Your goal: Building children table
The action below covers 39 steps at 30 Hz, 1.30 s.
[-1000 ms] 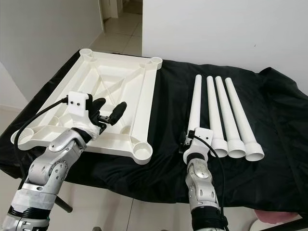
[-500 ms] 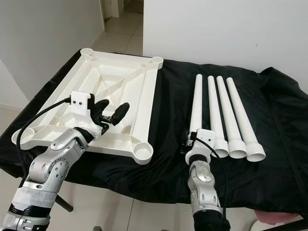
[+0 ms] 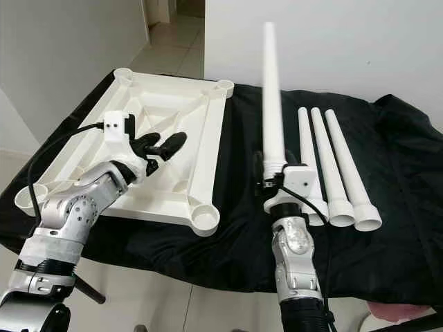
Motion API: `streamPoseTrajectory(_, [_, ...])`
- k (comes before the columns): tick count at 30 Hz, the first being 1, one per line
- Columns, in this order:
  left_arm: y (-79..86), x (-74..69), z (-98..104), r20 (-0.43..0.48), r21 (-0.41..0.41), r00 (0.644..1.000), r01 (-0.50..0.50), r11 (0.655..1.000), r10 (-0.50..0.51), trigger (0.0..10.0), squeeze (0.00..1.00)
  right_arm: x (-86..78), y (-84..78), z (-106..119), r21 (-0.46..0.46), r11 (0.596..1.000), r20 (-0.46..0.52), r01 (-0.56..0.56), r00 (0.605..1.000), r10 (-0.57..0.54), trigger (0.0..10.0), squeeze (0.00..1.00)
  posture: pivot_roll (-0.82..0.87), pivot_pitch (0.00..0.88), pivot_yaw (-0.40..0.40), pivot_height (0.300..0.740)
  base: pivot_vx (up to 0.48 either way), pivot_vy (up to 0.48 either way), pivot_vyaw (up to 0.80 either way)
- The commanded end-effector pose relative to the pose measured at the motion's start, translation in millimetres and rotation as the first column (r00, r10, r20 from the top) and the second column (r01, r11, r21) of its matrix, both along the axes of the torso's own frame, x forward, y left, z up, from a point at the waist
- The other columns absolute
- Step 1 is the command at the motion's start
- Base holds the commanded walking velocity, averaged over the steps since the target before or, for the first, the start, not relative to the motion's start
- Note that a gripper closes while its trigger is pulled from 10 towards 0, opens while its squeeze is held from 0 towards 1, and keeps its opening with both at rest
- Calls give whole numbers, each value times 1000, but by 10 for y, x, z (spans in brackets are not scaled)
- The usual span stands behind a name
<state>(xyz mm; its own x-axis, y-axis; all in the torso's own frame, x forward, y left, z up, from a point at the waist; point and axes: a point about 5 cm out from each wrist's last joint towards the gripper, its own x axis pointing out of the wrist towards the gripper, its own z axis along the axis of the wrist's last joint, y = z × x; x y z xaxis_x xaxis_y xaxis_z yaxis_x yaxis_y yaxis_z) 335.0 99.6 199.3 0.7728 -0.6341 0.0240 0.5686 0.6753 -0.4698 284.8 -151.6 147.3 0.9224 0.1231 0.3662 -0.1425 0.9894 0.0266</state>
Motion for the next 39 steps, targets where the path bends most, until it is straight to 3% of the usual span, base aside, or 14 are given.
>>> streamPoseTrajectory(1, [-137, -113, 167, 126, -113, 939, 335, 936, -321, 10000, 0, 2, 91, 86, -18, 998, 50, -67, 996, 68, 10000, 0, -22, 0, -2, 740, 0, 0, 0])
streamPoseTrajectory(3, [-216, -131, 309, 158, -173, 891, 450, 876, -426, 10000, 0, 6, 204, 112, -49, 986, 56, -159, 985, 161, 10000, 0, -24, 0, 5, 740, 0, 0, 0])
streamPoseTrajectory(5, [-216, -131, 309, 158, -173, 891, 450, 876, -426, 10000, 0, 6, 204, 112, -49, 986, 56, -159, 985, 161, 10000, 0, -24, 0, 5, 740, 0, 0, 0])
streamPoseTrajectory(7, [-274, -125, 400, 172, -205, 854, 519, 830, -491, 10000, 0, 10, 299, 133, -88, 968, 59, -236, 969, 242, 10000, 0, -31, 0, 20, 740, 0, 0, 0])
streamPoseTrajectory(14, [-385, -65, 432, 166, -180, 833, 551, 815, -527, 10000, 0, 36, 369, 158, -165, 941, 62, -296, 949, 310, 10000, 0, -30, 0, 24, 740, 0, 0, 0])
streamPoseTrajectory(16, [-490, 13, 429, 124, -145, 831, 555, 819, -542, 10000, 0, 87, 388, 227, -222, 924, 80, -311, 939, 336, 10000, 0, -45, 0, 49, 740, 0, 0, 0])
streamPoseTrajectory(23, [-513, 106, 470, 78, -140, 842, 539, 831, -533, 10000, 0, 63, 421, 262, -248, 912, 99, -326, 928, 359, 10000, 0, -44, 0, 57, 740, 0, 0, 0])
streamPoseTrajectory(25, [-485, 224, 579, 48, -222, 868, 492, 842, -494, 10000, 0, 13, 418, 234, -258, 906, 94, -335, 925, 368, 10000, 0, -46, 27, 61, 740, 0, 0, 0])
streamPoseTrajectory(27, [-485, 224, 579, 48, -222, 868, 492, 842, -494, 10000, 0, 13, 418, 234, -258, 906, 94, -335, 925, 368, 10000, 0, -46, 27, 61, 740, 0, 0, 0])
streamPoseTrajectory(28, [-463, 300, 652, 29, -268, 887, 452, 851, -462, 10000, 0, -25, 420, 217, -262, 901, 90, -345, 921, 379, 10000, 0, -51, 23, 80, 740, 0, 0, 0])
streamPoseTrajectory(31, [-446, 365, 708, 4, -306, 901, 414, 857, -433, 10000, 0, -56, 418, 196, -267, 897, 84, -353, 919, 386, 10000, 0, -48, 41, 71, 740, 0, 0, 0])
streamPoseTrajectory(33, [-426, 427, 736, -22, -317, 916, 373, 872, -400, 10000, 0, -90, 419, 165, -280, 890, 76, -359, 916, 394, 10000, 0, -46, 36, 71, 740, 0, 0, 0])
streamPoseTrajectory(36, [-305, 602, 737, -107, -262, 959, 228, 938, -263, 10000, 0, -173, 388, 102, -299, 879, 58, -372, 912, 406, 10000, 0, -51, 43, 85, 740, 0, 0, 0])
streamPoseTrajectory(39, [-235, 660, 713, -160, -256, 968, 149, 955, -194, 10000, 0, -191, 386, 87, -309, 871, 50, -383, 907, 417, 10000, 0, -51, 61, 90, 740, 0, 0, 0])
